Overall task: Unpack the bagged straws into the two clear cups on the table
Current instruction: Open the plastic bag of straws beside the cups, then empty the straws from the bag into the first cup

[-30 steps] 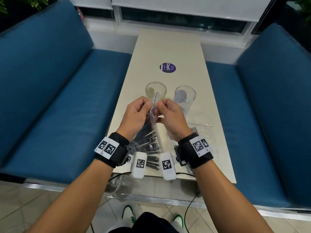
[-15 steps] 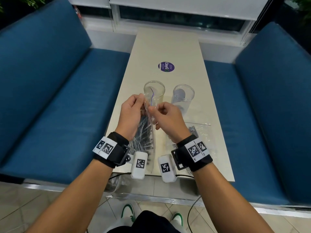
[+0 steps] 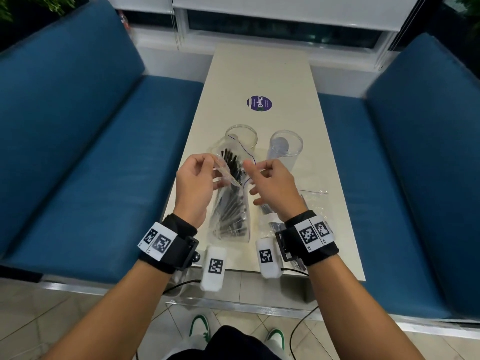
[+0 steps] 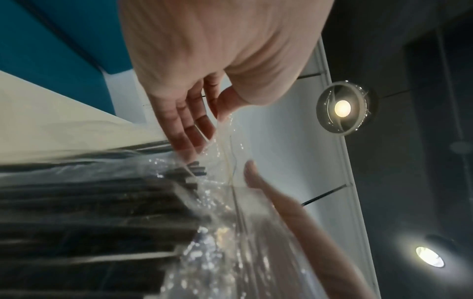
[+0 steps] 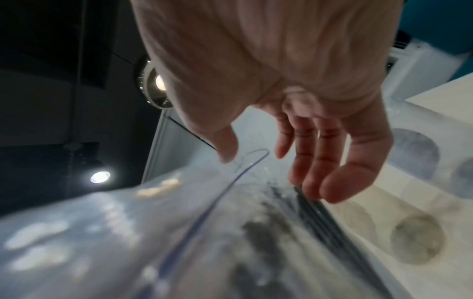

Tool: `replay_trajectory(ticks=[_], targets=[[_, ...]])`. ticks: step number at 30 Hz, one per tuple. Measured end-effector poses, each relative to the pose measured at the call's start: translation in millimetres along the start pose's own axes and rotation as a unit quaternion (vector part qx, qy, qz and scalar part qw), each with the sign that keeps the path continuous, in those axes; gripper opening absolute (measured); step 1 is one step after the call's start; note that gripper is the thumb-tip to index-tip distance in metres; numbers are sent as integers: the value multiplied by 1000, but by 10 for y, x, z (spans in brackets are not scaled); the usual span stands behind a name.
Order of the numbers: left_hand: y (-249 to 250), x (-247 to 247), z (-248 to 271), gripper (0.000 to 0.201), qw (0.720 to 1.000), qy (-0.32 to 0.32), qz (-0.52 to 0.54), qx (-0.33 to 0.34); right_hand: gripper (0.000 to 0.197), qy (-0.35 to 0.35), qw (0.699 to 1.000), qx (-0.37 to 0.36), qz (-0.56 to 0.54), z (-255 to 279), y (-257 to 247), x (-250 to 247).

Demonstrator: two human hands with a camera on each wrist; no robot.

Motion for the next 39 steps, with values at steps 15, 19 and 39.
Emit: replay_trajectory(ticks=[15,19,39], targets=[[-207,144,103,15,977,-37,113,-174,15,-20,969,66,-239,-125,278,98],[-282,120,117,16,986,-13,65,-156,57,-100,977,2,-188,-66,162,203],[-514,-256,-7,7,980,37,128,-149,133,-166,974,-148,38,6,384,297]])
Point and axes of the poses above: each hand's wrist, its own z-axis away from the middle knuckle, its own x-axis out of the palm, y = z × x, the point moved 9 cm from there along -z, towards the middle knuckle, and after that the axes turned 15 degrees about z, right-handed, at the moved point
